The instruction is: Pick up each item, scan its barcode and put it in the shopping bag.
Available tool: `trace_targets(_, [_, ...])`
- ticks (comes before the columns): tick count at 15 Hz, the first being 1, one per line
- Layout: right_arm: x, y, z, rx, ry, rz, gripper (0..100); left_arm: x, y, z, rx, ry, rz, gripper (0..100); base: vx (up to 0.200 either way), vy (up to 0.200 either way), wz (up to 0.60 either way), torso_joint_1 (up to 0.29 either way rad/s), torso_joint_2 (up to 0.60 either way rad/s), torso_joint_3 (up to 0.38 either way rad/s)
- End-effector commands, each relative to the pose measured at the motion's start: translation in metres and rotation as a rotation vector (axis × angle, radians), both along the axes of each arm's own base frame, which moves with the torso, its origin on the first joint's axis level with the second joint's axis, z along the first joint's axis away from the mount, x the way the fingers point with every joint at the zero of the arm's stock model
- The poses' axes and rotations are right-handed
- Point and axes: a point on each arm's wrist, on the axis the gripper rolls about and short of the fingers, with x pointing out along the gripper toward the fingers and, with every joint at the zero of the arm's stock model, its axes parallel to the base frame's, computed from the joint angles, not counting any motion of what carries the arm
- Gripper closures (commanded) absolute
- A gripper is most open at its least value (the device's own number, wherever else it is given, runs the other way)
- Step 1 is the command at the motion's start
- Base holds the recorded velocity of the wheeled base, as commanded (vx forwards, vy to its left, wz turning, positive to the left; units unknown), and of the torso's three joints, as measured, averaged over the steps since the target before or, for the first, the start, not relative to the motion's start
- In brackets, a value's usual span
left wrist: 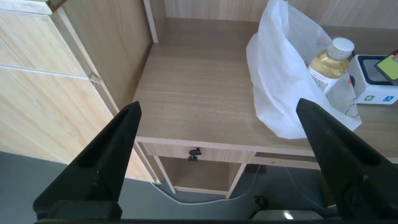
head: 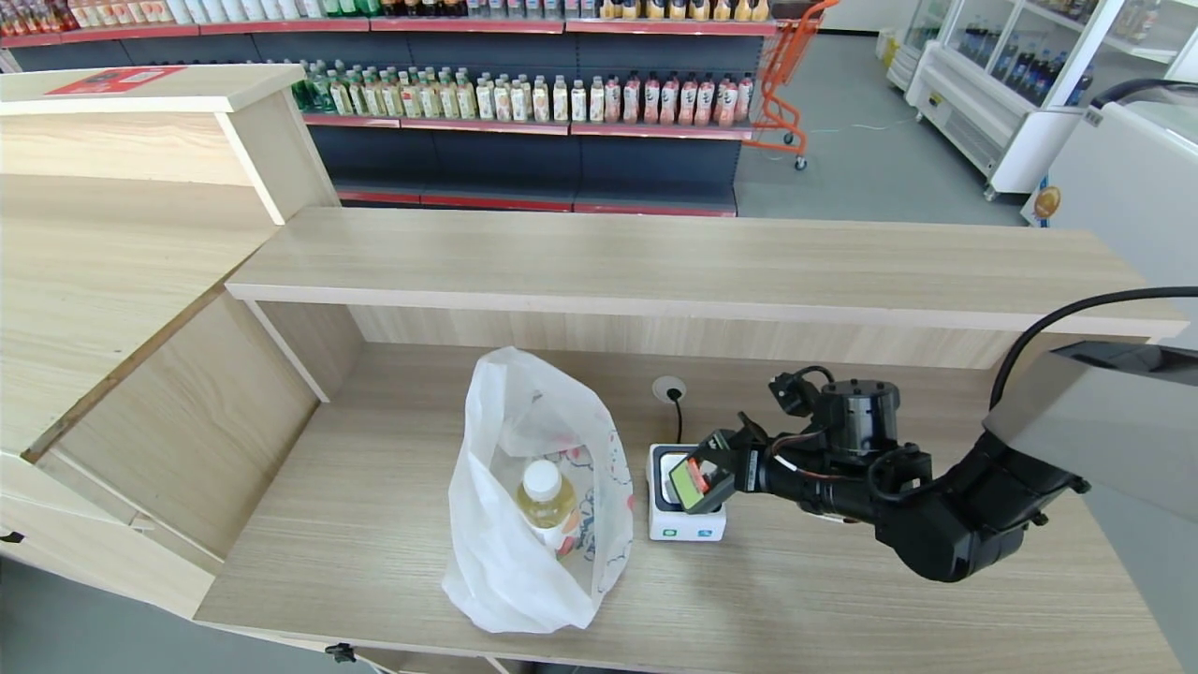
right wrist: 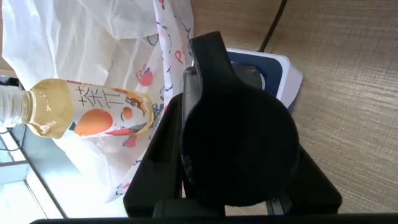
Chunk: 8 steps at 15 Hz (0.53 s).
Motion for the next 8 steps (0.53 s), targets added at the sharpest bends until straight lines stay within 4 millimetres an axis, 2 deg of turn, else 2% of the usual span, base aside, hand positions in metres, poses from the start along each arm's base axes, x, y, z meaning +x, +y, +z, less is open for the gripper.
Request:
trace_targets(1, [0.0, 0.0, -0.003, -0.004, 0.007, 0.002, 100, 0.0, 0.0, 0.0, 0.0, 0.0, 0.0, 0, 0.0, 0.0, 0.0, 0.0, 0.0, 0.0])
trace_targets(3, [0.0, 0.0, -0.002, -0.004, 0.007, 0.0, 100, 0.0, 0.0, 0.0, 0.0, 0.0, 0.0, 0, 0.0, 0.0, 0.0, 0.0, 0.0, 0.0])
trace_targets(5, [-0.001, -0.001, 0.006, 0.005, -0.012, -0.001, 100, 0.0, 0.0, 0.0, 0.0, 0.0, 0.0, 0, 0.0, 0.0, 0.0, 0.0, 0.0, 0.0])
trace_targets(6, [-0.005, -0.004, 0.018, 0.025, -0.024, -0.008, 100, 0.0, 0.0, 0.0, 0.0, 0.0, 0.0, 0, 0.0, 0.0, 0.0, 0.0, 0.0, 0.0])
trace_targets(8, [-0.026, -0.012, 0.067, 0.121, -0.062, -0.032, 100, 0.0, 0.0, 0.0, 0.0, 0.0, 0.0, 0, 0.0, 0.0, 0.0, 0.0, 0.0, 0.0])
